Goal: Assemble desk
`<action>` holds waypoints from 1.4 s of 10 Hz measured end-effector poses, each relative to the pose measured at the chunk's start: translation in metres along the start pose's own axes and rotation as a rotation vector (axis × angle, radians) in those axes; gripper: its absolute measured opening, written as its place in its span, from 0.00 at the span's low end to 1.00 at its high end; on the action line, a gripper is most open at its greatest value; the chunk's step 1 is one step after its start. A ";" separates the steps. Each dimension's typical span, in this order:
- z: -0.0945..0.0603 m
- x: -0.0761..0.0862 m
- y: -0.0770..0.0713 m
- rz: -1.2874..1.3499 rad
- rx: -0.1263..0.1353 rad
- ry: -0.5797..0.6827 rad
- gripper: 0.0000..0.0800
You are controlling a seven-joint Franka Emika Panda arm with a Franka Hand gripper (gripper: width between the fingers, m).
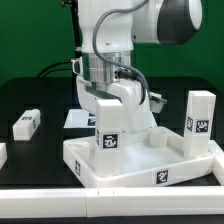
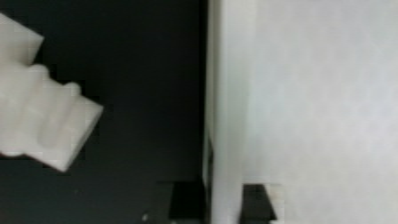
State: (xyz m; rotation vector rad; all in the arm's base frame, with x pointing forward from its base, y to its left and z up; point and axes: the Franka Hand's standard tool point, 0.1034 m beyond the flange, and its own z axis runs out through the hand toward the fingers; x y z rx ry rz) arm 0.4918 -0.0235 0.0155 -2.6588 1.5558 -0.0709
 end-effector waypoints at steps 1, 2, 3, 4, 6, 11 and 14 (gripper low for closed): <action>0.000 0.002 0.002 -0.044 -0.006 -0.004 0.07; -0.001 0.003 0.002 -0.072 -0.025 -0.026 0.07; -0.004 0.012 0.005 -0.215 -0.050 -0.031 0.07; -0.010 0.018 -0.004 -0.343 -0.052 -0.034 0.07; -0.015 0.017 -0.014 -0.589 -0.063 -0.056 0.07; -0.031 0.009 -0.048 -0.850 -0.108 -0.138 0.07; -0.036 0.024 -0.058 -1.035 -0.112 -0.176 0.07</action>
Offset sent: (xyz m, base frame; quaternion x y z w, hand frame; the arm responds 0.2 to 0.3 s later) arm 0.0436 0.0028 0.0273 0.0252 -0.0236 -0.3513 0.9356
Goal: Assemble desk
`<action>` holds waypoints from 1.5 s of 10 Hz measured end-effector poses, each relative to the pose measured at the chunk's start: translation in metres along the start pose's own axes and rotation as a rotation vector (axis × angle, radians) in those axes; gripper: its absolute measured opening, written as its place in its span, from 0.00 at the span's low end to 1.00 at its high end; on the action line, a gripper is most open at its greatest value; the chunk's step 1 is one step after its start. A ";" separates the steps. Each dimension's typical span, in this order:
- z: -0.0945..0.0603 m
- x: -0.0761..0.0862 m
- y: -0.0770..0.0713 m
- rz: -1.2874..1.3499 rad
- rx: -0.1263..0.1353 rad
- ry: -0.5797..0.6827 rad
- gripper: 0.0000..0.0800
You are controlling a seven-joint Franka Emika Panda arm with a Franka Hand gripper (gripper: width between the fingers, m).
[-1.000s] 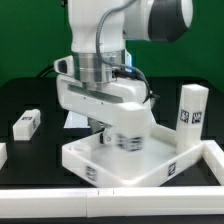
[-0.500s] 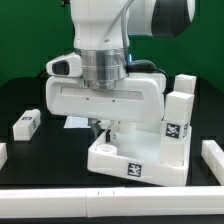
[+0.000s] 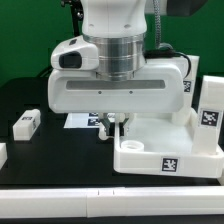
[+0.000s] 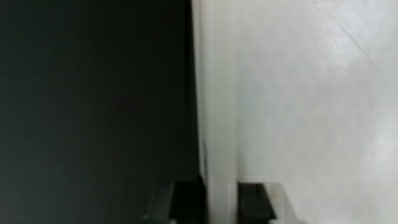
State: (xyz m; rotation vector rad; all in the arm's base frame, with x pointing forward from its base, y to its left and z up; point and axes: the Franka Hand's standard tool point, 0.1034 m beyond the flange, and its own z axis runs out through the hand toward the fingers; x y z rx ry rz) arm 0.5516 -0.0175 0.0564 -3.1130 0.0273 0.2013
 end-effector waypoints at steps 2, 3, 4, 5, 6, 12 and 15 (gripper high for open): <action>-0.001 0.001 0.003 -0.145 -0.006 0.000 0.07; -0.012 0.008 0.009 -0.399 -0.018 0.018 0.07; -0.016 0.012 0.015 -0.593 -0.022 0.026 0.07; -0.015 0.012 0.015 -0.693 -0.037 0.014 0.07; -0.014 0.011 0.016 -0.695 -0.037 0.011 0.07; -0.007 0.059 -0.018 -1.264 -0.169 0.069 0.07; -0.004 0.056 -0.004 -1.431 -0.205 0.015 0.07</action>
Offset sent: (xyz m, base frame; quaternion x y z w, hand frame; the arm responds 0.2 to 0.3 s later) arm 0.0310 0.0035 0.0137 0.0882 0.0462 -0.5168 0.8503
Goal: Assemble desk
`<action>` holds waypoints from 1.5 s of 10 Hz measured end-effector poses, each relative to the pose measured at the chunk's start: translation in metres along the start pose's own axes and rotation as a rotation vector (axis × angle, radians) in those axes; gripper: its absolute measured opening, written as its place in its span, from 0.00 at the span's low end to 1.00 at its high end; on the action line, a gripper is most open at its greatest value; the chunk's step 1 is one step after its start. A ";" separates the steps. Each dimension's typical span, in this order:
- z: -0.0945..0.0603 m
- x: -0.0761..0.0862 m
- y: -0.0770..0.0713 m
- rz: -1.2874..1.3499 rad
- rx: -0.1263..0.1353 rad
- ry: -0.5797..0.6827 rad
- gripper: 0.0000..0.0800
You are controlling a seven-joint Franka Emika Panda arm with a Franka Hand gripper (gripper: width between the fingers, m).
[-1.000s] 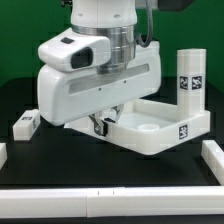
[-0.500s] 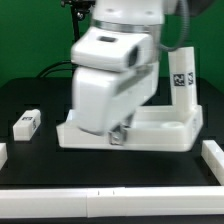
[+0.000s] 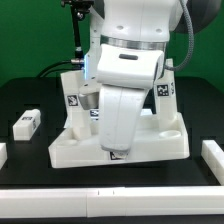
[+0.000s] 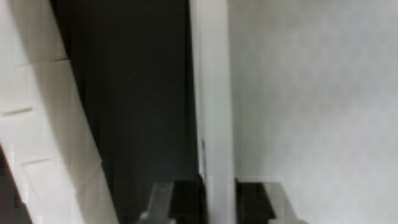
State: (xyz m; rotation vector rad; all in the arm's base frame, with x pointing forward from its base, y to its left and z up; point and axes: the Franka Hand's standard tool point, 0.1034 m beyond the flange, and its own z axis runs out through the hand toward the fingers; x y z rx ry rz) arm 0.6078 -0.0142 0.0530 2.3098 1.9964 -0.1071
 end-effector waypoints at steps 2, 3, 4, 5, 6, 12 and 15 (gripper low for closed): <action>0.005 0.015 0.008 -0.009 -0.019 -0.003 0.07; 0.011 0.028 0.014 0.024 -0.025 0.003 0.07; 0.022 0.037 0.017 0.057 -0.036 0.009 0.07; 0.030 0.036 0.015 0.090 -0.040 0.010 0.07; 0.030 0.034 0.015 0.092 -0.038 0.008 0.07; 0.011 0.052 0.037 -0.011 -0.088 0.032 0.07; 0.017 0.059 0.039 0.002 -0.077 0.027 0.07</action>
Offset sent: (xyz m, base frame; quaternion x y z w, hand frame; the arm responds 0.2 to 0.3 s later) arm 0.0490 0.0478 -0.0337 -0.0534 0.0202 0.0411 0.9975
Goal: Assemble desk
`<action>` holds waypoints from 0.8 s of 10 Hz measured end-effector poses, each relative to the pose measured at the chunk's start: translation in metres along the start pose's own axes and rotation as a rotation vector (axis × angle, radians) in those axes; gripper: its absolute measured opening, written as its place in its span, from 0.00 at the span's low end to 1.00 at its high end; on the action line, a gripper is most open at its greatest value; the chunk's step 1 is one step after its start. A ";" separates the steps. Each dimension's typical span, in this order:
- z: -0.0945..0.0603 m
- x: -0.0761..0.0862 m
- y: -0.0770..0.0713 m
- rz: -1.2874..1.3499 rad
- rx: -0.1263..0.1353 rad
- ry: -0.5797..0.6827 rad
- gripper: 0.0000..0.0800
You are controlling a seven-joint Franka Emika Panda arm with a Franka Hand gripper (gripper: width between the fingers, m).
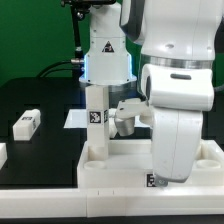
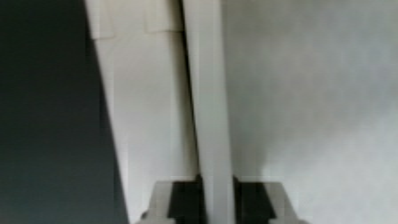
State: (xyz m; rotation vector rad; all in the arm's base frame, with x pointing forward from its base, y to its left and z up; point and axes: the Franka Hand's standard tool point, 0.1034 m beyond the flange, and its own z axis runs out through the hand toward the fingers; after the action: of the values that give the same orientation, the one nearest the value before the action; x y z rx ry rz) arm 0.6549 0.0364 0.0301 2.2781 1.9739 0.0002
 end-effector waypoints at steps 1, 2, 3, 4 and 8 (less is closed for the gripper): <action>0.000 0.003 0.001 -0.007 0.011 -0.025 0.07; 0.000 0.003 0.001 -0.024 0.009 -0.038 0.07; 0.000 0.003 0.002 -0.029 0.007 -0.043 0.07; 0.000 0.002 0.002 -0.028 0.007 -0.043 0.07; -0.035 0.004 0.003 0.024 -0.006 -0.038 0.70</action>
Offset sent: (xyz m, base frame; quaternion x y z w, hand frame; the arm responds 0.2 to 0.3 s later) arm 0.0000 0.0000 0.0000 0.0000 0.0000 0.0000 1.0000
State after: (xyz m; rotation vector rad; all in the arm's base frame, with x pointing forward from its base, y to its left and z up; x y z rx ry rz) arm 0.6558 0.0431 0.0653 2.2804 1.9255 -0.0341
